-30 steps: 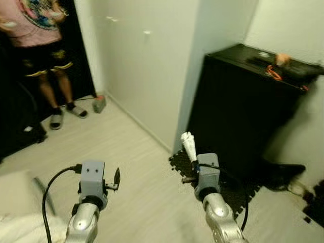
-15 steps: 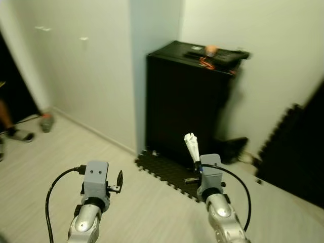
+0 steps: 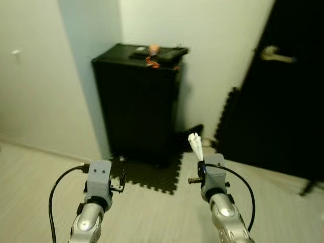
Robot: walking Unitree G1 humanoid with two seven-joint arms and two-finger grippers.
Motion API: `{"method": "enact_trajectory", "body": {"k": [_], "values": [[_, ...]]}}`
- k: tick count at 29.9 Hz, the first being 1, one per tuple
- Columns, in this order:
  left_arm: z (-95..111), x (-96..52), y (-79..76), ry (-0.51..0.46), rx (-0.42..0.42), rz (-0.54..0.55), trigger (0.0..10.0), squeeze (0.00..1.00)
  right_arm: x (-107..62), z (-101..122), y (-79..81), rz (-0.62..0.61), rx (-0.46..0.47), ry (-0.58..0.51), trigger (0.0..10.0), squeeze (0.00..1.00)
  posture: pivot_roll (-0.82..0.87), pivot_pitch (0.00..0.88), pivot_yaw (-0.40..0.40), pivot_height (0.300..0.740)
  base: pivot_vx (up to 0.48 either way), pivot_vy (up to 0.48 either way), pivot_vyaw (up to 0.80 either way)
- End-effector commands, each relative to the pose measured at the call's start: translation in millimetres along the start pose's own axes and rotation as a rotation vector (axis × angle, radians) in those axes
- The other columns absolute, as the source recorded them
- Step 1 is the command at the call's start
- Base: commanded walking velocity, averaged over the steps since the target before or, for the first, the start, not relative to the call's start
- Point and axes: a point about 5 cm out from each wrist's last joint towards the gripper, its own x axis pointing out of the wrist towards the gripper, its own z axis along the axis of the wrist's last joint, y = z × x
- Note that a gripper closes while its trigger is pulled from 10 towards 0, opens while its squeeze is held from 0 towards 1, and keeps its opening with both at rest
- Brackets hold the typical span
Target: Clean up the room
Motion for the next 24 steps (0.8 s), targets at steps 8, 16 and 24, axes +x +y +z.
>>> {"method": "enact_trajectory", "body": {"k": [8,16,24], "values": [[-2.1,-0.8,2.7,0.008,0.014,0.006,10.0,0.0,-0.8,-4.2,0.3,0.0,-0.006,0.017,10.0,0.0,-0.04,0.051,0.027,0.74,0.0,0.0,-0.8],[-1.8,-0.9,3.7,0.008,0.011,0.008,10.0,0.0,-0.8,-5.1,-1.4,-0.008,-0.009,0.024,10.0,0.0,-0.03,0.056,0.025,0.74,0.0,0.0,-0.8],[-0.8,-0.2,5.4,0.006,0.011,0.018,10.0,0.0,-1.2,-6.1,-1.3,-0.009,-0.012,0.029,10.0,0.0,-0.03,0.064,0.021,0.74,0.0,0.0,-0.8]]}}
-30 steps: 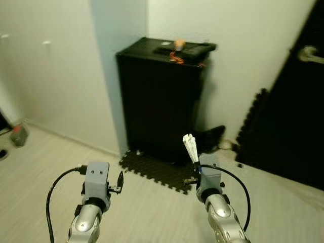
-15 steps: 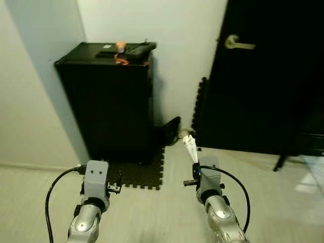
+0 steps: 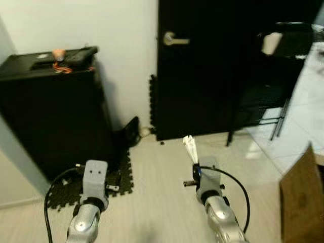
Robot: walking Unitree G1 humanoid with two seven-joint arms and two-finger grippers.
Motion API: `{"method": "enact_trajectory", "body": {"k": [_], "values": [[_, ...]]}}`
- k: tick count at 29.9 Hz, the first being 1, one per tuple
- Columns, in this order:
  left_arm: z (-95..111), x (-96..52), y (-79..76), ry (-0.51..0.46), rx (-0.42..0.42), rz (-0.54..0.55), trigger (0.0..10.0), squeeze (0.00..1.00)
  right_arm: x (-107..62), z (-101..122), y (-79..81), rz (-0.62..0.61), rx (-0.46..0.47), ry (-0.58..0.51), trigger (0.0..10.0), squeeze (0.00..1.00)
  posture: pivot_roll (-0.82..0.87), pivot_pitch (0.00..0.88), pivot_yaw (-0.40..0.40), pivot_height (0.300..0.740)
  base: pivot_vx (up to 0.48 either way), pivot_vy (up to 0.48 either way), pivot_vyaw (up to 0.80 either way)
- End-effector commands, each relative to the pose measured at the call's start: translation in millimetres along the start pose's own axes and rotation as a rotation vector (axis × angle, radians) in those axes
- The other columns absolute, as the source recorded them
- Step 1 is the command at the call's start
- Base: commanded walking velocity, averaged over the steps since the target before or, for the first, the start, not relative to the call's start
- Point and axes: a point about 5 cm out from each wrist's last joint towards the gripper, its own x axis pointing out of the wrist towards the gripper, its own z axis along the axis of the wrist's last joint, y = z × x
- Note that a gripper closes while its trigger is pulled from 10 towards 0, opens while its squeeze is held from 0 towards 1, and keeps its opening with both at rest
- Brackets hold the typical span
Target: Clean up the room
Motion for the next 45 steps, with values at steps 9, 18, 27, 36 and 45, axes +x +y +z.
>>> {"method": "enact_trajectory", "body": {"k": [9,18,27,36,45], "values": [[-5.5,0.4,-5.9,0.048,0.005,-0.045,10.0,0.0,-2.0,-6.3,-0.7,-0.02,-0.017,0.031,10.0,0.0,-0.03,0.069,0.019,0.74,0.0,0.0,-0.8],[-7.6,0.2,-7.2,0.062,0.003,-0.048,10.0,0.0,-2.2,-9.2,-4.5,-0.042,-0.029,0.052,10.0,0.0,-0.03,0.075,0.024,0.74,0.0,0.0,-0.8],[-7.8,0.9,-6.5,0.071,-0.009,-0.043,10.0,0.0,-1.7,-10.9,-7.1,-0.06,-0.042,0.068,10.0,0.0,-0.03,0.075,0.024,0.74,0.0,0.0,-0.8],[-5.9,0.3,-4.5,0.058,-0.017,-0.02,10.0,0.0,-2.2,-12.7,-8.6,-0.065,-0.048,0.08,10.0,0.0,-0.03,0.079,0.02,0.74,0.0,0.0,-0.8],[-2.5,2.6,-4.5,0.04,-0.015,-0.025,10.0,0.0,-0.7,-12.1,-9.5,-0.071,-0.083,0.087,10.0,0.0,-0.03,0.079,0.021,0.74,0.301,0.0,-0.08]]}}
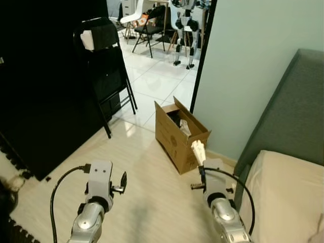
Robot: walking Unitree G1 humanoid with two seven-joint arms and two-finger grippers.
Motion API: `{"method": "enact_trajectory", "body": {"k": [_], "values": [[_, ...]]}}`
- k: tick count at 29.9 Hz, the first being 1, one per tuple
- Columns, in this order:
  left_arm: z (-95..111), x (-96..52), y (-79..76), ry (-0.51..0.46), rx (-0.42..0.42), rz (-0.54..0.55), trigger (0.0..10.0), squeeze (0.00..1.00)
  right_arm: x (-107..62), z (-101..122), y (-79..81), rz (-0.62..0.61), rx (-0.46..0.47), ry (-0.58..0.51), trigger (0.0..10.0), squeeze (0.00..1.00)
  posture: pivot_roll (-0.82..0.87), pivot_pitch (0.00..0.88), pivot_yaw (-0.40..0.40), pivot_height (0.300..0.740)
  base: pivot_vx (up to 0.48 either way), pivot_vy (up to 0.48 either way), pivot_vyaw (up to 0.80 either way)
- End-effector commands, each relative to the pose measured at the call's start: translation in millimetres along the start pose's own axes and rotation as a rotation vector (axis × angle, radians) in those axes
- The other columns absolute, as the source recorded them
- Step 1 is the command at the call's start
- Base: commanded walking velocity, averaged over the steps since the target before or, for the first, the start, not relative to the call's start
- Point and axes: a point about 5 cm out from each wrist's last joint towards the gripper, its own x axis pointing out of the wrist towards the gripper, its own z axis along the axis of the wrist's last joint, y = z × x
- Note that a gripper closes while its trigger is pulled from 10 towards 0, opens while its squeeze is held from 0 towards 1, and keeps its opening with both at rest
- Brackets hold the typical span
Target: Clean up the room
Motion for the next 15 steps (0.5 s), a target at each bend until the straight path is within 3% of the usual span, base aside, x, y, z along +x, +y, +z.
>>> {"method": "enact_trajectory", "body": {"k": [1,15], "values": [[-0.9,-0.4,1.9,0.001,0.01,0.004,10.0,0.0,1.0,-1.5,0.3,0.001,-0.013,0.016,10.0,0.0,-0.04,0.08,0.023,0.74,0.386,0.0,0.0],[-1.3,-1.2,1.2,0.003,0.014,-0.004,10.0,0.0,0.6,-2.6,1.3,0.0,0.011,0.022,10.0,0.0,-0.03,0.08,0.021,0.74,0.384,0.0,0.0]]}}
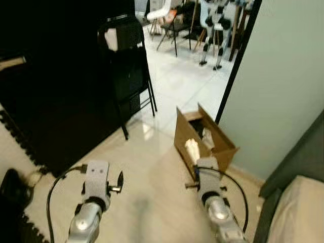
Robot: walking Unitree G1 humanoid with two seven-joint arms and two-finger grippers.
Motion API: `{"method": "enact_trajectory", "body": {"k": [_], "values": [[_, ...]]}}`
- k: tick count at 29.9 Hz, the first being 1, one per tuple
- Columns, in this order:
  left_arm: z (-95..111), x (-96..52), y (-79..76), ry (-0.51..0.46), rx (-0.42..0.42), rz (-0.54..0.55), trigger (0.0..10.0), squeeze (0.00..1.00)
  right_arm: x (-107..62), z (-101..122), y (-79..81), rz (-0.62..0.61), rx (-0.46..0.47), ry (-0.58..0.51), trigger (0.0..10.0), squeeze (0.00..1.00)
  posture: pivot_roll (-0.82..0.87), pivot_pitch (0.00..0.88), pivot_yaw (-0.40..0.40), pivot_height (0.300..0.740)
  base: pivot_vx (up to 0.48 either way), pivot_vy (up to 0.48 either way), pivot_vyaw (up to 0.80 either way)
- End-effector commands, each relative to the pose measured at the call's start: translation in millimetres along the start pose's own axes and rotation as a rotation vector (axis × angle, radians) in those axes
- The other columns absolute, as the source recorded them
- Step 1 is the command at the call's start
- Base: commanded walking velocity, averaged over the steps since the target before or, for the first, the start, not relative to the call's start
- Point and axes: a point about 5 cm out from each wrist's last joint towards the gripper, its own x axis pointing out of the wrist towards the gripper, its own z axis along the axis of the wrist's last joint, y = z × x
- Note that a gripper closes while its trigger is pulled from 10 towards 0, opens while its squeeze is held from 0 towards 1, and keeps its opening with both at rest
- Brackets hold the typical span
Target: Clean up the room
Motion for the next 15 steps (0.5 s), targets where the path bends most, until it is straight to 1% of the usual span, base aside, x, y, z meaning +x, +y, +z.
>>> {"method": "enact_trajectory", "body": {"k": [1,2,3,13,15], "values": [[-3.9,-2.3,-0.6,0.015,0.006,-0.007,10.0,0.0,-1.1,-5.4,-3.8,-0.015,0.021,0.026,10.0,0.0,-0.03,0.077,0.02,0.74,0.382,0.0,0.0],[-3.9,-2.3,-0.6,0.015,0.006,-0.007,10.0,0.0,-1.1,-5.4,-3.8,-0.015,0.021,0.026,10.0,0.0,-0.03,0.077,0.02,0.74,0.382,0.0,0.0],[-4.0,-2.3,-0.4,0.014,0.006,-0.007,10.0,0.0,-0.9,-5.2,-4.0,-0.015,0.025,0.025,10.0,0.0,-0.03,0.077,0.02,0.74,0.386,0.0,-0.66],[-3.0,-1.8,-1.1,0.01,0.013,-0.019,10.0,0.0,-2.4,-7.1,-4.3,-0.022,0.025,0.031,10.0,0.0,-0.04,0.07,0.027,0.74,0.381,0.0,-0.79],[-3.0,-1.8,-1.4,0.01,0.014,-0.022,10.0,0.0,-2.6,-7.0,-4.7,-0.025,0.034,0.029,10.0,0.0,-0.04,0.07,0.027,0.74,0.382,0.0,0.0]]}}
